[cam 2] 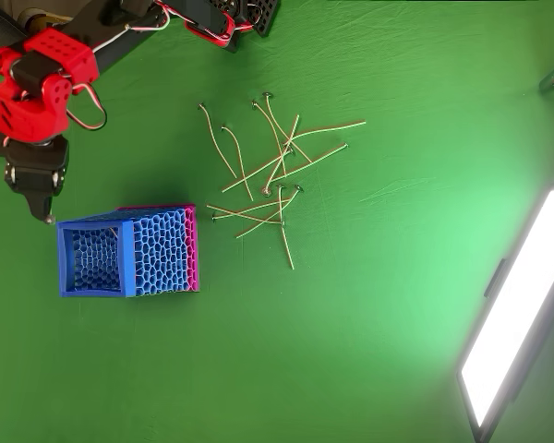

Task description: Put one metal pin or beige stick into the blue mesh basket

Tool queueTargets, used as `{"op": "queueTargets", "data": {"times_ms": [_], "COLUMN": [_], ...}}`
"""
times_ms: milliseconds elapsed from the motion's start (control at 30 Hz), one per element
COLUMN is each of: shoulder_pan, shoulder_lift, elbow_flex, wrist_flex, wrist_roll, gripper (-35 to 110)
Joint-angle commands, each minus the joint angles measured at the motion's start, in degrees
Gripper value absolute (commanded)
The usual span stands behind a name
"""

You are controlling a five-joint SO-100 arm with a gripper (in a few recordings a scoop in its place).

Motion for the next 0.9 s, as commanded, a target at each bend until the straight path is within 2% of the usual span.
{"op": "queueTargets", "data": {"times_ms": [0, 400, 867], "shoulder_pan": [-0.62, -5.45, -5.45], "shoulder_lift": [-2.46, -9.40, -11.16], "elbow_flex": [-2.81, -2.02, -1.76], "wrist_flex": [-3.34, -12.04, -14.68], "wrist_roll": [0.26, -0.79, -1.23], "gripper": [0, 0, 0]}}
